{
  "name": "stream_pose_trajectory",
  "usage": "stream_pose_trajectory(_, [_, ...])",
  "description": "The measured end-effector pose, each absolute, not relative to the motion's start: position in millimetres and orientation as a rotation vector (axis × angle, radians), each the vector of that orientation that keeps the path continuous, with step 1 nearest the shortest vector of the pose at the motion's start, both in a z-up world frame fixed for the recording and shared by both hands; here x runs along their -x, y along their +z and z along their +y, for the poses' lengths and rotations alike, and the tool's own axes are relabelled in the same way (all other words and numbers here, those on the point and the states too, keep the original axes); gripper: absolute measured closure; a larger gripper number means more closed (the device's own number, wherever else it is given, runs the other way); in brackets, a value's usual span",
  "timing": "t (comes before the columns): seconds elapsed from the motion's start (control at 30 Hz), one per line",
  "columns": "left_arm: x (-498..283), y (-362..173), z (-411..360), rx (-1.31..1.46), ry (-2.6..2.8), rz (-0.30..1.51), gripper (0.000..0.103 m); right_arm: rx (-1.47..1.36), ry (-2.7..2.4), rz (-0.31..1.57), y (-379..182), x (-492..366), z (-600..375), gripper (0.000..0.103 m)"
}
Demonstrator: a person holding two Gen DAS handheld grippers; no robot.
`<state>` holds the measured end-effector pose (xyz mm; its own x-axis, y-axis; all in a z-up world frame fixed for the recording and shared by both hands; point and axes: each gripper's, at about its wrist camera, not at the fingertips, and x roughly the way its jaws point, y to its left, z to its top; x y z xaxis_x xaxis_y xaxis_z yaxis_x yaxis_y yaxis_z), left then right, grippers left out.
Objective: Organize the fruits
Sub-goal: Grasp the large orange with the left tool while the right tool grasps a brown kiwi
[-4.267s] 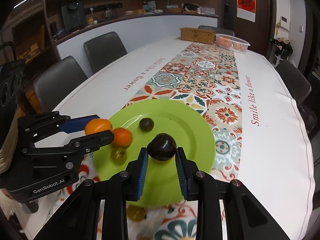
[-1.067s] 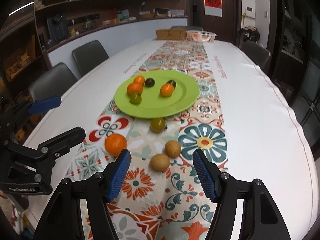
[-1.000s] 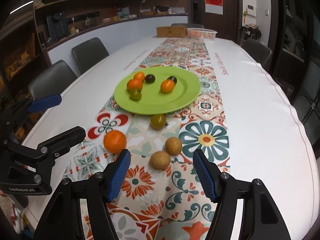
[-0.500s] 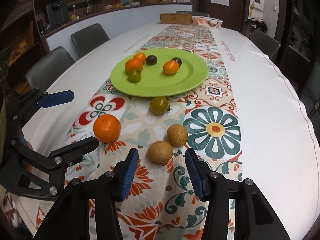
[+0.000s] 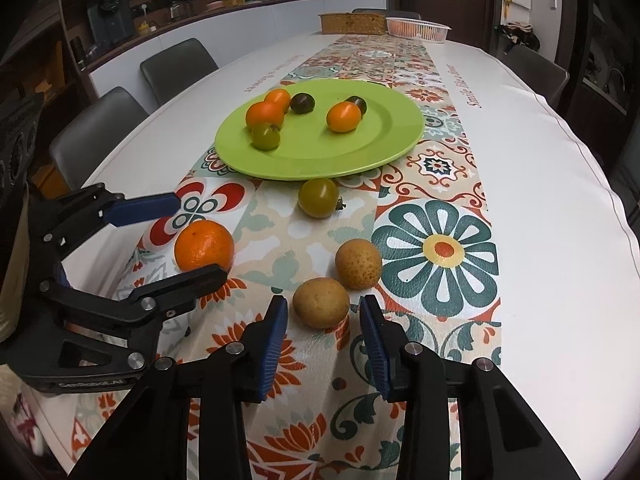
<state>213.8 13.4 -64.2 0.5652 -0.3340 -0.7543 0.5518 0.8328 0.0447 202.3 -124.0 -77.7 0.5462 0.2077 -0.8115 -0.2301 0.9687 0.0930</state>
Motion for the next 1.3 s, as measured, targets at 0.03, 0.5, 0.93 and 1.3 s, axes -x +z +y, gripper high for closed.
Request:
stream_pose_trajectory(0.03, [-214.6,-64.9,12.6,-0.289,-0.531,0.822,0.044,0.023,0.261,0.960,-78.2,-202.8,-123.9,0.064])
stream_pose_trajectory(0.5, [-212.8,-65.5,10.8,-0.256,-0.515,0.846,0.063,0.013,0.276,0.965,-82.1,-202.6,-123.1,0.072])
stream_pose_trajectory(0.93, [-197.8,-48.1,12.3,-0.229,-0.453,0.817,0.063,-0.006,0.298,0.929,-68.7,-192.4,-129.3,0.072])
stream_pose_trajectory(1.3, [-190.2,-25.8,12.2,-0.169,-0.394,0.789,0.063,-0.026,0.324,0.861,-41.3,-185.8,-136.4,0.072])
